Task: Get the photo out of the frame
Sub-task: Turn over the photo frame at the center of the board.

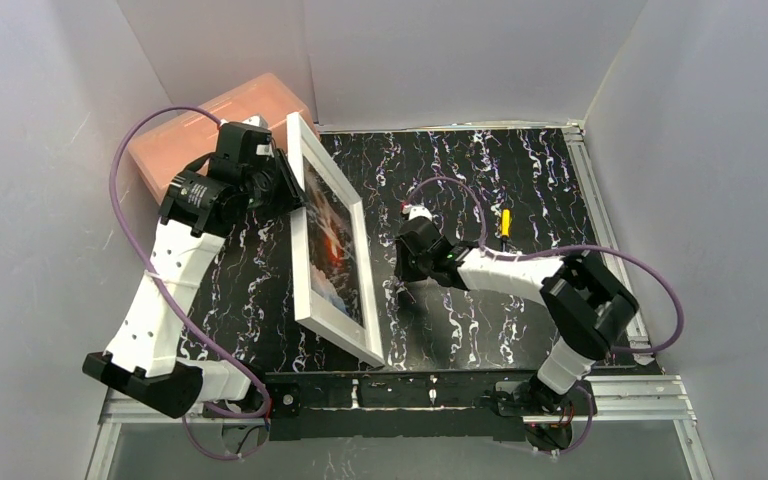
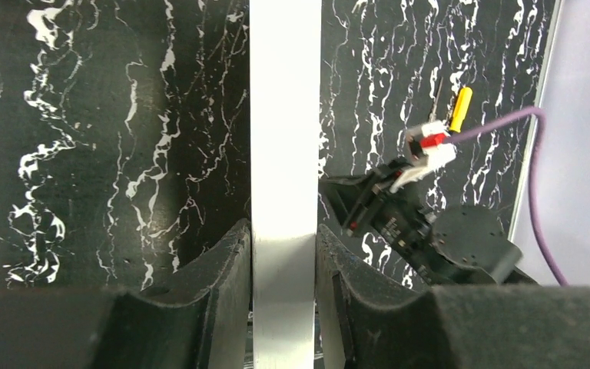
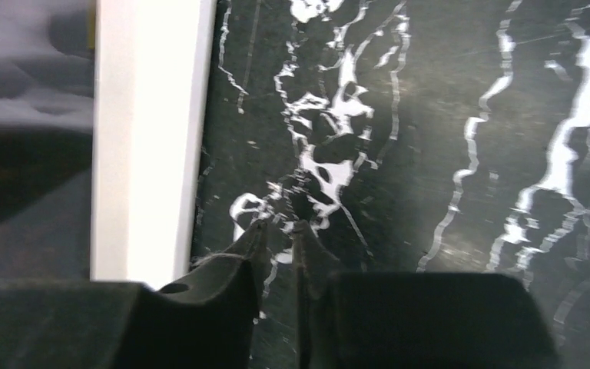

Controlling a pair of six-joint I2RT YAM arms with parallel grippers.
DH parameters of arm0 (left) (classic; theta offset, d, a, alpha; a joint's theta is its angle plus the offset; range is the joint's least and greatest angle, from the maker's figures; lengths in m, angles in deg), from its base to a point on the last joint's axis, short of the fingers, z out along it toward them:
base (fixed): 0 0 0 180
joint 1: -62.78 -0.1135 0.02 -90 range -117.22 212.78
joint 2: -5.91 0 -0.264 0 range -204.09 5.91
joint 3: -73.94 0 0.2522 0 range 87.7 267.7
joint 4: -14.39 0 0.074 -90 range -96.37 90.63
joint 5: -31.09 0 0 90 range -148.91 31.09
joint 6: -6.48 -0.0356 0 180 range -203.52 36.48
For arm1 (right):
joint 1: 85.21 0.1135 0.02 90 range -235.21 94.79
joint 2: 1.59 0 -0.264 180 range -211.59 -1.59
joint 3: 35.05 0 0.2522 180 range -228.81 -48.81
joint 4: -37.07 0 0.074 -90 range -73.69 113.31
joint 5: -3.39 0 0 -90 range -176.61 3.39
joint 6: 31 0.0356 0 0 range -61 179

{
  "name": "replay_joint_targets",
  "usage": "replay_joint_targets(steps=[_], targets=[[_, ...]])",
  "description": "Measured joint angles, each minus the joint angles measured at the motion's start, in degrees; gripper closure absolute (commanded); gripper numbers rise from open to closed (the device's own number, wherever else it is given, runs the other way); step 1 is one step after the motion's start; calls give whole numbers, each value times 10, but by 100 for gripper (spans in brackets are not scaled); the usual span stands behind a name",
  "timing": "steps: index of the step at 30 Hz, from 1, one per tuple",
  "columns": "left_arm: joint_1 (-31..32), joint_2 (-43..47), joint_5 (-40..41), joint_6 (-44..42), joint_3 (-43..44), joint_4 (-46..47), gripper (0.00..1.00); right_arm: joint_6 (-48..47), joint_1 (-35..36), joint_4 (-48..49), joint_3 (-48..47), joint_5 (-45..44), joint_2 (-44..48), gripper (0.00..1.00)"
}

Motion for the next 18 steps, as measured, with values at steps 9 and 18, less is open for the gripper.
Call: replay_joint_targets(steps=[9, 18], targets=[[0, -10, -31, 8, 4, 3, 92, 39, 1, 18, -54, 41, -83, 99], [0, -14, -84, 38, -5, 26, 82, 52, 5, 13, -55, 43, -104, 99]])
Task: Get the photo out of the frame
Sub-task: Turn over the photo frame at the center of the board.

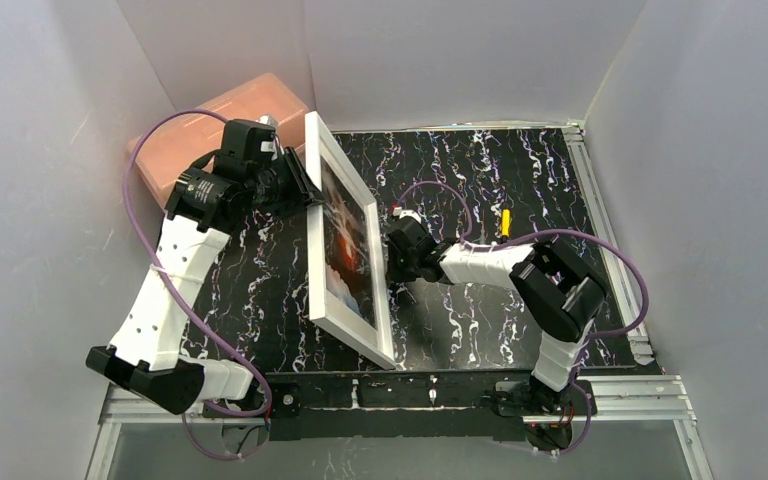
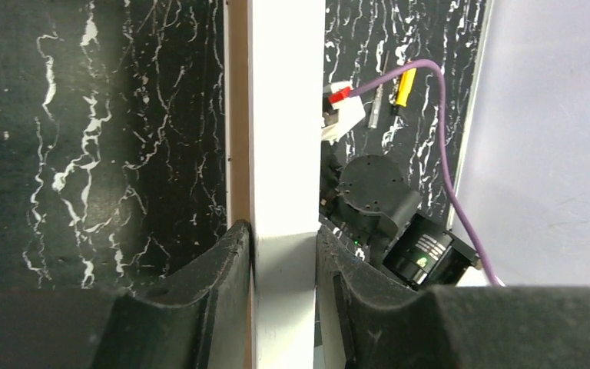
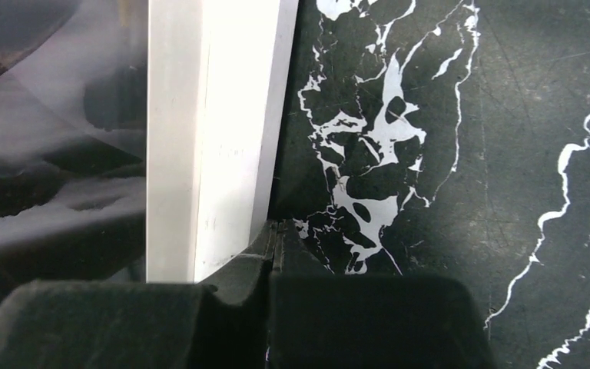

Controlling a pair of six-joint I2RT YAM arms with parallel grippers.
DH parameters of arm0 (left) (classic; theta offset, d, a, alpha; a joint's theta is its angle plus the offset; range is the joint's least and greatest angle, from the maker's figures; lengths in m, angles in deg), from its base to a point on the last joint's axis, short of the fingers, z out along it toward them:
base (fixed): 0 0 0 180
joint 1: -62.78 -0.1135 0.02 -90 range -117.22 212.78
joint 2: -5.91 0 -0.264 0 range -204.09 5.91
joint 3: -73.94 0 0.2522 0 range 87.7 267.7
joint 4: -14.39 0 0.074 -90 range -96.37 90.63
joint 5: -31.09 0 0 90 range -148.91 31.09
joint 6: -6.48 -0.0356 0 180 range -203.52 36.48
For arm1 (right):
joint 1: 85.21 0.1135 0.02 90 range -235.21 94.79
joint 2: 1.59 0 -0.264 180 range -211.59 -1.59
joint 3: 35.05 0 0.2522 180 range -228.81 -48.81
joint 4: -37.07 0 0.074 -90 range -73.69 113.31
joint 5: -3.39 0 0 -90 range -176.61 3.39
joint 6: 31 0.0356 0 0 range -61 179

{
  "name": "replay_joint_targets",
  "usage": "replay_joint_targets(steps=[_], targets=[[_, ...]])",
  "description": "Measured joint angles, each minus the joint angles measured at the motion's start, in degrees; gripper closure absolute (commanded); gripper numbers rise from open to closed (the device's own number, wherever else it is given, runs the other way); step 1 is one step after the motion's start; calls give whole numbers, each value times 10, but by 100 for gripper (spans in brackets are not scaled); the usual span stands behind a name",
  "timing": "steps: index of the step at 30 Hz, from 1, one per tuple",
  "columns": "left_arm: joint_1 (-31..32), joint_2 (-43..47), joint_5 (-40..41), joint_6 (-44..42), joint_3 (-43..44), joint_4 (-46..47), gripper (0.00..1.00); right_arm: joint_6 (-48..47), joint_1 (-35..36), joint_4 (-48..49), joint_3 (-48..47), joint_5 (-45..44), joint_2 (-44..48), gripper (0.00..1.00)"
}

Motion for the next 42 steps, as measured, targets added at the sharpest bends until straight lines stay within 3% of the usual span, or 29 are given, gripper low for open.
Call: replay_joint_targets(steps=[5, 9, 19, 35, 42], targets=[[3, 0, -23, 28, -18, 58, 49, 1, -4, 27, 0, 33, -10, 99], [10, 1, -70, 68, -33, 141, 33, 7, -3, 66, 0, 77, -25, 99], [61, 2, -118, 122, -85, 238, 31, 10, -1, 69, -9, 104, -33, 99], [89, 4, -120, 134, -150, 278, 32, 26, -55, 80, 21, 109, 35, 99], [95, 9, -103, 100, -149, 261, 5, 47, -68, 104, 40, 129, 65, 99]])
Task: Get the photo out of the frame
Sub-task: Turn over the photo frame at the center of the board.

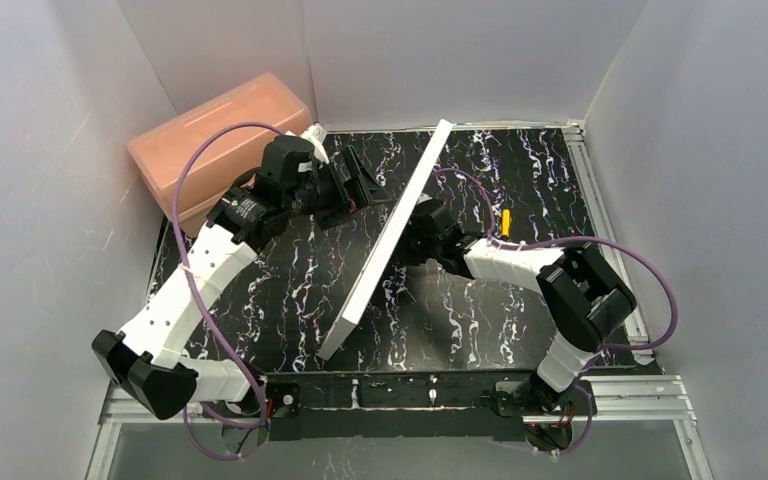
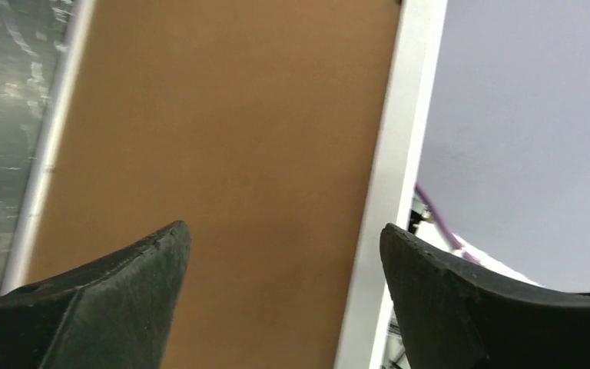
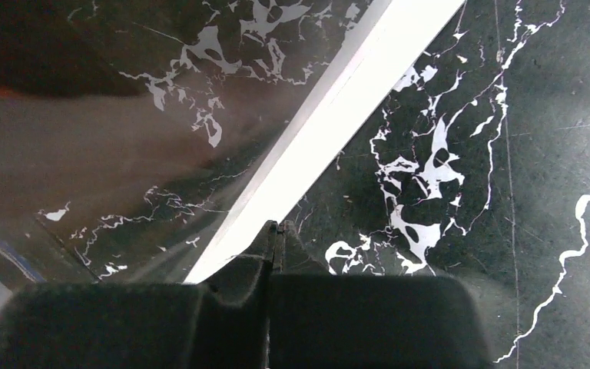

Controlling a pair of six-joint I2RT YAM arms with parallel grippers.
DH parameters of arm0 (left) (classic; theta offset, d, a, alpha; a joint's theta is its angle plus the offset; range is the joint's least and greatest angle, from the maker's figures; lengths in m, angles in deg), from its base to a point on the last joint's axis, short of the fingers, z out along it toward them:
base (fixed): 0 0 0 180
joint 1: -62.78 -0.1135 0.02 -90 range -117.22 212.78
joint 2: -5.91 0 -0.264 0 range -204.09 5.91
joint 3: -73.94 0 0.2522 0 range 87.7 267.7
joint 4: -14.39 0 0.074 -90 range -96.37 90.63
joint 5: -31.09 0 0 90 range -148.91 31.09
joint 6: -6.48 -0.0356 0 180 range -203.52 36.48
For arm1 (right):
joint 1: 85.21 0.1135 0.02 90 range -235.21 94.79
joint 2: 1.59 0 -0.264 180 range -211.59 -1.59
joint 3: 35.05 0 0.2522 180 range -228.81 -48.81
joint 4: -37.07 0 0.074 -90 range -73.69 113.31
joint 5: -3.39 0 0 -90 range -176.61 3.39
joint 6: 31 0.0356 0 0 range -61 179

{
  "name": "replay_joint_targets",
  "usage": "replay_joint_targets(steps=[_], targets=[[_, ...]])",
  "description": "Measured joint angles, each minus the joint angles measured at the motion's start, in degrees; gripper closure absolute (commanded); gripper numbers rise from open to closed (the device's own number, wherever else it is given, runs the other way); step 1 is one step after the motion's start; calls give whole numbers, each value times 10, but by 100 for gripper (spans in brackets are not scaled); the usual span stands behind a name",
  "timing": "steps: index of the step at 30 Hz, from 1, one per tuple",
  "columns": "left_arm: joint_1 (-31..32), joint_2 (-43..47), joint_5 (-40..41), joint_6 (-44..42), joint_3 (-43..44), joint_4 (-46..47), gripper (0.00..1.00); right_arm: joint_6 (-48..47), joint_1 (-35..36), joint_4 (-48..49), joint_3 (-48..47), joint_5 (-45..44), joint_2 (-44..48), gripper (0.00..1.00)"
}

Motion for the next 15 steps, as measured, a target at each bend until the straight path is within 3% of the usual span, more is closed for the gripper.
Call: replay_joint_targets(steps=[5, 9, 15], targets=[[-1, 36, 47, -59, 11, -64, 2, 8, -14, 10, 12, 26, 7, 99], [-16, 105, 52, -91, -27, -83, 11, 10, -28, 16, 34, 43, 7, 99], [-168, 144, -5, -136, -207, -43, 23, 9, -33, 16, 60, 63, 7, 99]])
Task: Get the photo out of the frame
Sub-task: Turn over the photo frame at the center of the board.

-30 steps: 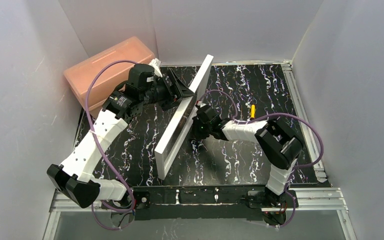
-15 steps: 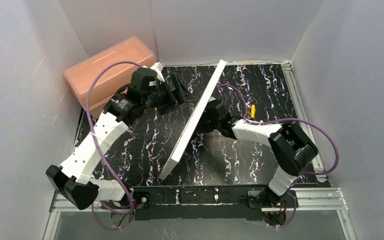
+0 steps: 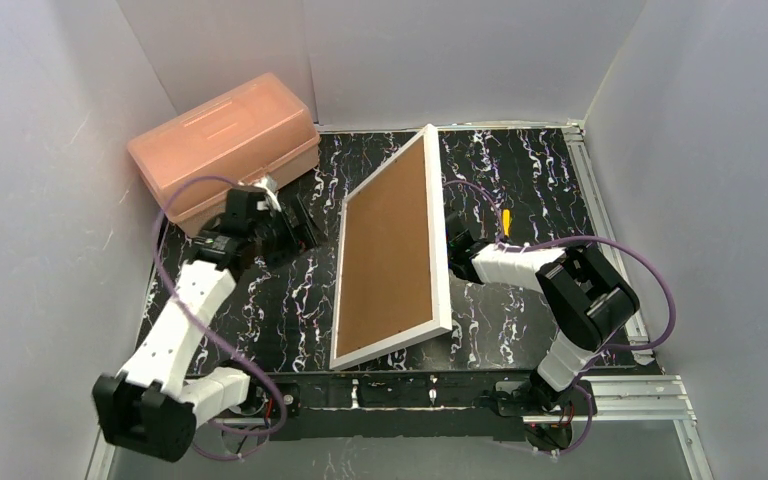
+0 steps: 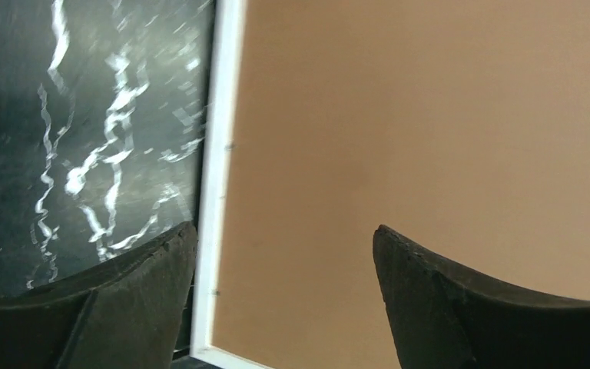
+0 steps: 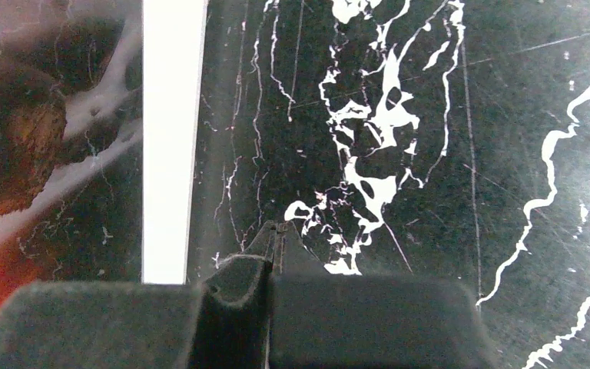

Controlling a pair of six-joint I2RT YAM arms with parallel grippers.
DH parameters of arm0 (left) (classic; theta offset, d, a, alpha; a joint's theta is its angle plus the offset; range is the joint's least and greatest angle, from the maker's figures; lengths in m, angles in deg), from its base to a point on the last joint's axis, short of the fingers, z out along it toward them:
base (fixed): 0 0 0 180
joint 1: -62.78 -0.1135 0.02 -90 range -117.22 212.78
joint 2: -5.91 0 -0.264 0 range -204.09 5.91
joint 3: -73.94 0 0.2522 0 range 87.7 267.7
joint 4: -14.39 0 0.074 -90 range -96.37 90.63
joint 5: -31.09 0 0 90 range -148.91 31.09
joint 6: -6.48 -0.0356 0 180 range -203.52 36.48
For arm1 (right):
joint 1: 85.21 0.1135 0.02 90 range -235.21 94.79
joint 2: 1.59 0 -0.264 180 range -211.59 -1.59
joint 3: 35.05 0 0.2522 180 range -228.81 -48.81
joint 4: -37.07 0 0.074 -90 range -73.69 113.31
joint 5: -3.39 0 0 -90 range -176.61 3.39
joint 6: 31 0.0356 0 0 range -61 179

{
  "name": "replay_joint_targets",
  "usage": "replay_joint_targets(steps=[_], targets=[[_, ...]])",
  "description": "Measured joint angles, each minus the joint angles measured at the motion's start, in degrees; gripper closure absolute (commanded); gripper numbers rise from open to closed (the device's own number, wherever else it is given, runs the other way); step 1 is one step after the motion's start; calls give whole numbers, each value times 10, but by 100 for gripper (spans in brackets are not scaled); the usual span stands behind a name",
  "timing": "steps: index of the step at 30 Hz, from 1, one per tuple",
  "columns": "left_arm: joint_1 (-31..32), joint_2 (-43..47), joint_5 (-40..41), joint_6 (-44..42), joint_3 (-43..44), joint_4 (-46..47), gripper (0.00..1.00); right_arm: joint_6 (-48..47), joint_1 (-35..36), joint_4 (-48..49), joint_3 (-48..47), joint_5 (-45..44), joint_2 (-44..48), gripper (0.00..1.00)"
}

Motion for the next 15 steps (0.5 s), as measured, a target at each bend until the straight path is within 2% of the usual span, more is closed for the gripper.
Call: replay_joint_targets(steps=[3, 7, 9, 11, 15], targets=[[-19, -52, -1, -13, -110, 50, 37, -3, 0, 14, 3, 17, 0, 99], [-20, -136, 0, -12, -186, 73, 37, -7, -1, 40, 4, 38, 0, 99], [-20, -136, 0, -9, -207, 94, 32, -10, -3, 47, 5, 47, 0, 99], [-20, -118, -4, -6, -231, 127, 31, -10, -5, 53, 5, 51, 0, 99], [-26, -80, -15, 14, -281, 191, 40, -11, -18, 68, 9, 60, 2, 99]])
